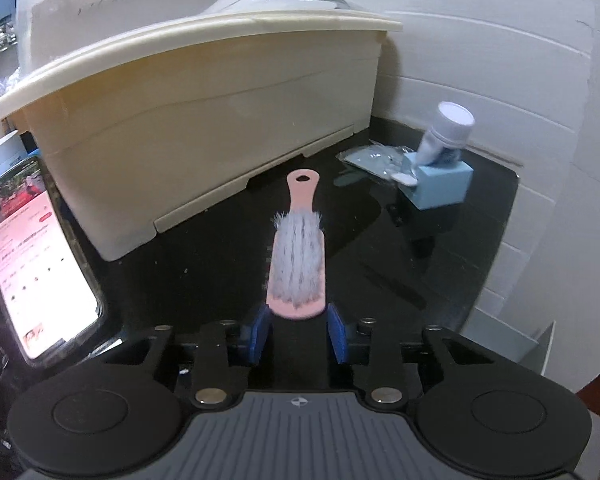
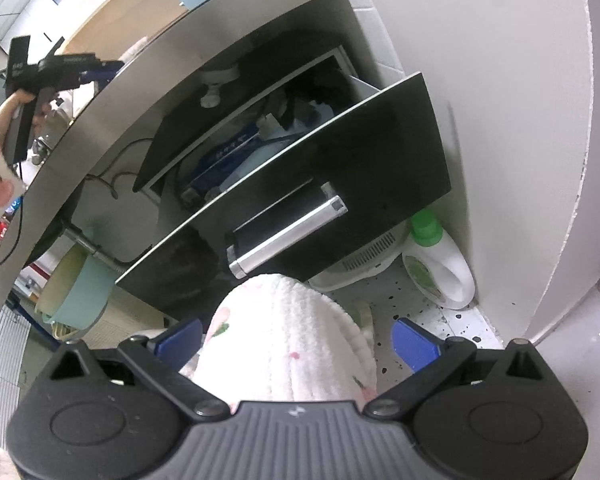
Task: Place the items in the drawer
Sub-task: 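Lift the pink brush off the countertop with the left gripper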
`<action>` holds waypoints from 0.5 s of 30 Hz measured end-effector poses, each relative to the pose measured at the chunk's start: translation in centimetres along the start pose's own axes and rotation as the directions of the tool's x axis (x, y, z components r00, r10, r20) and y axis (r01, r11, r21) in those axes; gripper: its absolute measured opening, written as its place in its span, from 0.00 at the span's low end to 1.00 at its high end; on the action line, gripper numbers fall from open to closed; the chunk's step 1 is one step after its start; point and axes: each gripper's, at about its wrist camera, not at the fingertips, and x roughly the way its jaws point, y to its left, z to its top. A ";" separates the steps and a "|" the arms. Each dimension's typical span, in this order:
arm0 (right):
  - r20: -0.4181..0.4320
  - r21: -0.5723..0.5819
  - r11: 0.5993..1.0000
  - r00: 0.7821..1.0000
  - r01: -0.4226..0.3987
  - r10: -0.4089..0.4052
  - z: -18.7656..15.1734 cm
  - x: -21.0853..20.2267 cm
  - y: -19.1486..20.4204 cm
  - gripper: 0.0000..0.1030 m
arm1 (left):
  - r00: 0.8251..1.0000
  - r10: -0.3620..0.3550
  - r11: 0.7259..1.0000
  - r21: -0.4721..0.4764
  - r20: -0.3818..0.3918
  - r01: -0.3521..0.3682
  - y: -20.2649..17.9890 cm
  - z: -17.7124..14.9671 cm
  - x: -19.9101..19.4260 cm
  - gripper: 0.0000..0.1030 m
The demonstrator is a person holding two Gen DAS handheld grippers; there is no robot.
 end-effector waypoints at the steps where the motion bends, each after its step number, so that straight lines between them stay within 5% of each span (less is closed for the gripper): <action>1: 0.003 0.000 1.000 1.000 0.002 -0.002 0.0 -0.1 -0.1 0.99 | 1.000 0.013 1.000 0.007 0.008 -0.013 -0.2 -0.1 -0.1 0.34; 3: 0.008 -0.001 1.000 1.000 0.005 -0.005 0.2 -0.4 -0.2 0.99 | 0.999 0.037 0.999 0.020 0.024 -0.038 -0.5 -0.3 -0.4 0.58; 5: 0.015 -0.004 1.000 1.000 0.008 -0.008 0.3 -0.6 -0.3 0.99 | 0.996 0.070 0.997 0.032 0.048 -0.072 -0.9 -0.2 -0.6 0.70; 15: 0.033 0.012 1.000 0.999 0.015 -0.015 0.0 -1.3 -0.7 0.99 | 0.995 0.090 0.996 0.004 0.029 -0.091 -1.0 2.9 2.9 0.66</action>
